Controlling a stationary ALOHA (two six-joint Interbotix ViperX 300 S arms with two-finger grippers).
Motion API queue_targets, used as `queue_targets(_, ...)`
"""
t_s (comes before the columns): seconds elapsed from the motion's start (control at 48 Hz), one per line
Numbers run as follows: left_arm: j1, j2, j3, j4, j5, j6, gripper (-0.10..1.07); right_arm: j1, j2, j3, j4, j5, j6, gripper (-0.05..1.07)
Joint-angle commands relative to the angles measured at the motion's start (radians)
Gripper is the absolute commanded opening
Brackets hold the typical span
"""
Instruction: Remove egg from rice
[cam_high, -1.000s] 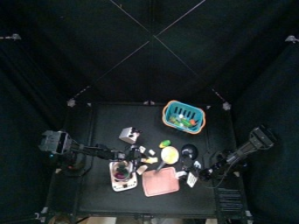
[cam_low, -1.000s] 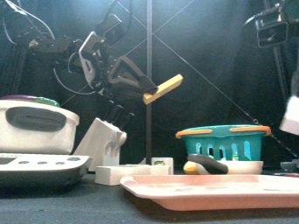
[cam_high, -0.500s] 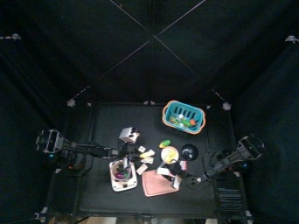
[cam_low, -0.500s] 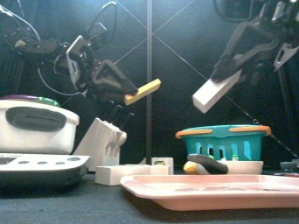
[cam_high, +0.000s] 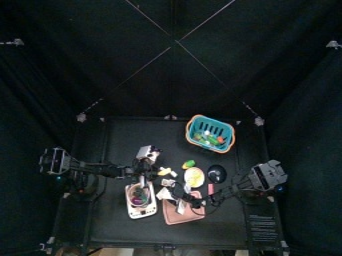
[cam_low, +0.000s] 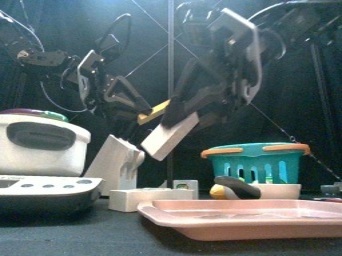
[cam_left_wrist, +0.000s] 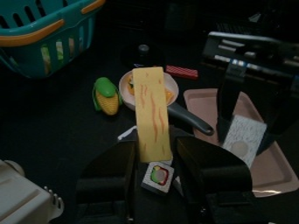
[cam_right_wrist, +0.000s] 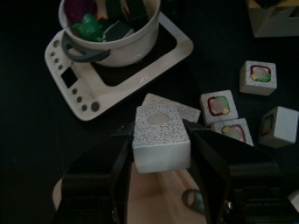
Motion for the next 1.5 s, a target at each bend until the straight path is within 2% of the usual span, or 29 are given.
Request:
queue_targets(0.0,0.006,-0.014,-0.008,0.003,-0.006,0.002,0.37,-0.044,0.005,-0.048,-0.012,-0.032,0.0,0.66)
queue_targets(0.188,0.011,-0.014,-0.003,0.003,-0.006,0.002,0.37,-0.092,0.049,-0.084,-0.014,-0.074,-0.003,0.66)
queue_targets(0.396,0.009,-0.015,-0.002,0.003,-0.006,0.0,0.37,-0.101,0.104,-0.133,-0.014,-0.092,-0.005,0.69)
queue_targets(0.792,0.009,-0.015,-0.002,0.002,-0.006,-0.002,0.37,-0.106,0.133,-0.13,0.009,-0.123,-0.006,0.98)
queue_targets(0.896,0.009,-0.015,-0.002,0.003,-0.006,-0.002,0.37,-0.107,0.13,-0.124,0.009,-0.12,-0.009,1.03)
queue_targets(1.188,0.009,-0.015,-0.002,0.003,-0.006,-0.002,0.37,-0.118,0.118,-0.117,0.009,-0.115,-0.012,1.03)
queue_targets(1.479,0.009,-0.015,-0.002,0.003,-0.006,-0.002,0.37,-0.117,0.048,-0.077,0.011,-0.12,-0.011,1.03)
